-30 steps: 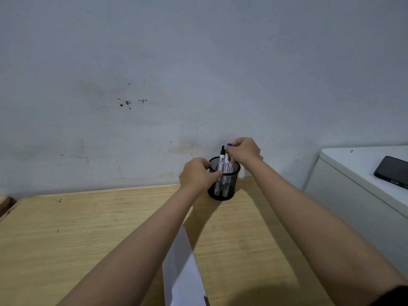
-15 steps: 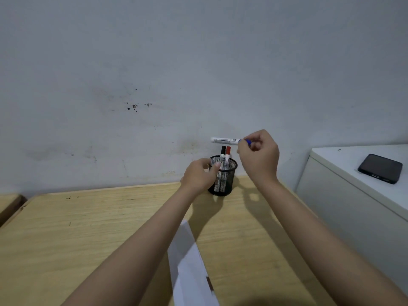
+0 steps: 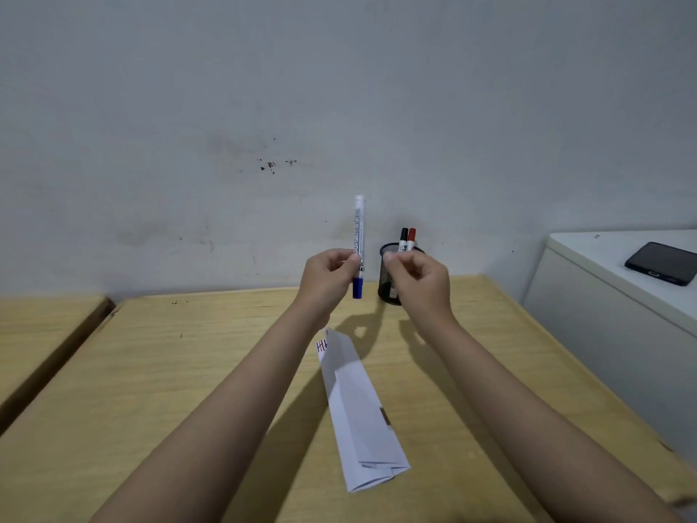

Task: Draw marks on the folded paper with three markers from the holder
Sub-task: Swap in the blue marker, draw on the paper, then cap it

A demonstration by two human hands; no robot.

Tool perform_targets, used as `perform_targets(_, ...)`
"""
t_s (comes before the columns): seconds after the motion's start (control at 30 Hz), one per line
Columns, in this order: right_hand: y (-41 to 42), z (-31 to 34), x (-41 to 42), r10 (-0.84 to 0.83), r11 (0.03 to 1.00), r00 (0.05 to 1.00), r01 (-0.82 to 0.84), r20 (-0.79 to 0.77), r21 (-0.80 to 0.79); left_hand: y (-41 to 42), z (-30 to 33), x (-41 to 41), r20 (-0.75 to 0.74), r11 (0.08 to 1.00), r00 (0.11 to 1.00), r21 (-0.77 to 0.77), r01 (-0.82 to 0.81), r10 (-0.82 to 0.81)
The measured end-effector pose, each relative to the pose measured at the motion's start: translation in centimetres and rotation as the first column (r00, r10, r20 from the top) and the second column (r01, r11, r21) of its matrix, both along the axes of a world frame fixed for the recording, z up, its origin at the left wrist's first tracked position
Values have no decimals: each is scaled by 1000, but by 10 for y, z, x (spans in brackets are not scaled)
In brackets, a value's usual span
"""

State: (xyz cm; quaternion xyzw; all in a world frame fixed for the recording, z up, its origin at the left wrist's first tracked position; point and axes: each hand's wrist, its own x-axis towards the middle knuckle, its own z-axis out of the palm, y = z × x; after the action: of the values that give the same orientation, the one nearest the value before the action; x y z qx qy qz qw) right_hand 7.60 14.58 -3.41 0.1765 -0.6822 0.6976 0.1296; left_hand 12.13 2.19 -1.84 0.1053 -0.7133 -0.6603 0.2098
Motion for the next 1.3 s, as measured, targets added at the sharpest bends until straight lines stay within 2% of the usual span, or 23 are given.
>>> perform_targets(0.2,-13,21,-2,108,987,989,-119,105,108,-4,-1,18,-4,981,994,-163,103,-105)
perform_targets(0.27,-16,22,0,103,989,989,-113,109,91,-6,-3,22,5,974,995,-201,101,-102)
perform_targets(0.43,-13,18,1,103,994,985,-106,142,11,-12,-12,27,147,914,982,-372,164,-117)
perform_targets(0.63,-13,1,0,280,944,925,-314,259,101,-9,-11,32,189,879,974,-434,198,-126)
perform_targets(0.83,-17,-9,-6,192,976,949,-211,252,53,-10,-9,34,246,816,958,-516,259,-149)
perform_targets(0.93,6,2,-31,103,965,916,2,387,-262,-30,-23,46,325,805,931,-501,317,-165)
perform_targets(0.97,19,5,-41,95,949,915,35,392,-313,-39,-30,52,336,806,931,-506,308,-146)
perform_targets(1.13,24,-14,-35,58,993,926,-14,374,-118,-42,-45,51,230,867,973,-484,118,-4)
perform_targets(1.23,7,-27,-13,107,981,894,-23,435,-194,-27,-49,39,235,843,972,-520,137,-13)
perform_targets(1.3,0,-33,-3,140,965,880,-18,454,-262,-25,-56,37,281,761,959,-629,160,30)
